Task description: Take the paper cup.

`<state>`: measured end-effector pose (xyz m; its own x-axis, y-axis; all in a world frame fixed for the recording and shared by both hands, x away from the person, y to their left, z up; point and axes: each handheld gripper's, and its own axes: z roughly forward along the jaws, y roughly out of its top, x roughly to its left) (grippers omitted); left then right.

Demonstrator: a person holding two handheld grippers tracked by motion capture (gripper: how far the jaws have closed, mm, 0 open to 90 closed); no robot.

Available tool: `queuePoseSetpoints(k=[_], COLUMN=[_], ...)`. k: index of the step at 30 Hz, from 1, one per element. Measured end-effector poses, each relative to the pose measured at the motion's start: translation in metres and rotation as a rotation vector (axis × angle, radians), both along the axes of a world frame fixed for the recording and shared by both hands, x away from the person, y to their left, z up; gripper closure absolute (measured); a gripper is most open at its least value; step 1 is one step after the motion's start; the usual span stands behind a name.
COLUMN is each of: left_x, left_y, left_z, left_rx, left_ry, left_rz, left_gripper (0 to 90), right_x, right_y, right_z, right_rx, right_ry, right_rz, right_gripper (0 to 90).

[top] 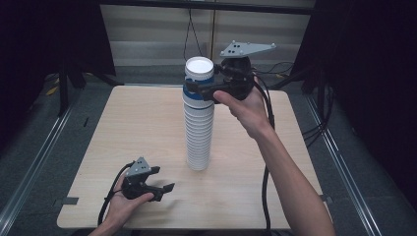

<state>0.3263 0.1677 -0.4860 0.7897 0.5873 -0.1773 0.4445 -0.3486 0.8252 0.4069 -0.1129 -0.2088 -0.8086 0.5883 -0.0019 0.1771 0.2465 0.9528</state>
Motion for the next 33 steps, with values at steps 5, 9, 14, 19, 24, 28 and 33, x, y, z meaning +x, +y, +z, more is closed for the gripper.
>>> queuePoseSetpoints(k=[5,9,14,19,24,28,33], left_x=[0.0,0.0,0.0,0.0,0.0,0.0,0.0], left_y=[0.0,0.0,0.0,0.001,0.001,0.001,0.001], left_z=[0.0,0.001,0.001,0.001,0.001,0.002,0.002], left_rx=[-0.015,-0.027,-0.022,-0.02,-0.024,-0.024,-0.022], left_ry=[-0.004,-0.007,-0.012,-0.017,-0.014,-0.015,-0.018], left_rz=[-0.007,-0.007,-0.002,-0.003,-0.001,0.001,0.001], left_gripper=[16.0,16.0,16.0,16.0,16.0,16.0,16.0], right_x=[0.0,-0.001,-0.001,-0.001,-0.002,-0.004,-0.007], right_y=[-0.001,-0.003,-0.005,-0.005,-0.006,-0.009,-0.014], right_z=[0.004,0.009,0.013,0.016,0.022,0.026,0.029], right_rx=[0.016,0.046,0.06,0.082,0.113,0.148,0.184], right_ry=[0.0,-0.017,-0.02,-0.023,-0.037,-0.05,-0.058], right_rz=[-0.002,-0.017,-0.025,-0.037,-0.042,-0.031,-0.033], right_gripper=[25.5,25.8,25.9,26.0,26.2,26.3,26.4])
